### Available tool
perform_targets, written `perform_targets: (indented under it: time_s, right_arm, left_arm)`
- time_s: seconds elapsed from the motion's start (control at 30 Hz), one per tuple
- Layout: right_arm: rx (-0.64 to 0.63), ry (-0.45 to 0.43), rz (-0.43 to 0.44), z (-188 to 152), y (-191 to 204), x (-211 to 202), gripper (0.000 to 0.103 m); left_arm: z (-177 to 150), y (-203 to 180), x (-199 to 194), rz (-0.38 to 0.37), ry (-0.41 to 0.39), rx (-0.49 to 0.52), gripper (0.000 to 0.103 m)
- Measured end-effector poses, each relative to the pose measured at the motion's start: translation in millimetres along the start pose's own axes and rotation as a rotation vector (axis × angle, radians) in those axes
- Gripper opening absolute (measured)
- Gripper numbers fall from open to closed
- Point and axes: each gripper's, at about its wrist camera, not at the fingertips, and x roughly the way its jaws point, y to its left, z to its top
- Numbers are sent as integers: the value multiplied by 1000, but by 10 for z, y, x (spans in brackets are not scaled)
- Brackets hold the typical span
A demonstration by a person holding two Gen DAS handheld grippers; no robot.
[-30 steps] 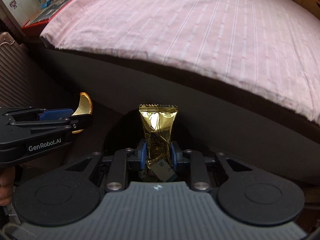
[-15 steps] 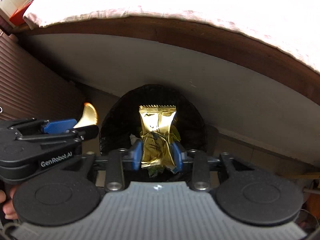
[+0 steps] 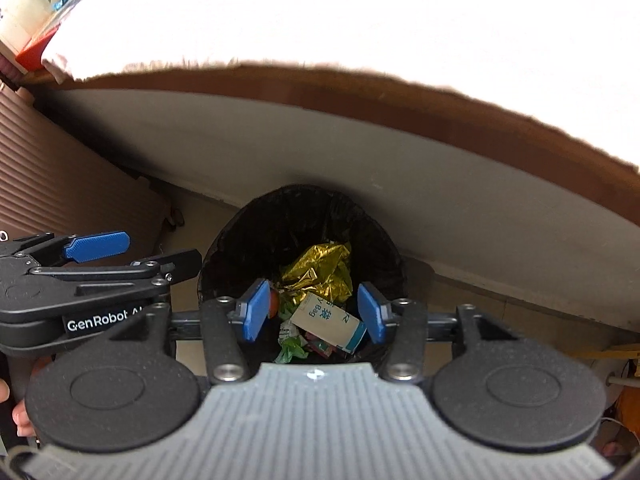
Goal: Collect trash
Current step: 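Open both tools to drop the cake slice and wrapper into the bin, then raise both tools back over the remaining wrappers on the bed, then grasp the patterned white-brown wrapper with the left tool while the right tool grasps the white wrapped candy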
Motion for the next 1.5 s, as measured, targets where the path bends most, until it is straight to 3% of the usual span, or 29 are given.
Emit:
perform_targets:
  time_s: [0.33,0.53,0.73,0.9,1.1,1.23,1.5]
  right_arm:
    - [26,-146,-20,337,-135,-713,66]
    - [48,-296,-70,789,-412,-1269,66]
    - [42,-434,-103,1494,-875,-1656,67]
    - [19,-481,-107,2184,-1321,-1554,67]
    - [-2,-469,-89,2906,-1797,-1253,65]
    - [-44,-427,-79,3277,-2018,-1004,63]
    - [-87,-333,-26,3745,-2249,-484,59]
  left_arm:
    - [531,-123,-594,-27,-154,37,82]
    - [1178,-417,-921,-45,-270,73,85]
    - [2013,-722,-1032,-65,-360,49,85]
    - [2795,-1023,-699,-27,-404,20,75]
    - [3527,-1349,-96,14,-359,-3,60]
    - [3810,-1562,262,37,-316,22,50]
    - [4163,-1813,881,70,-249,57,47]
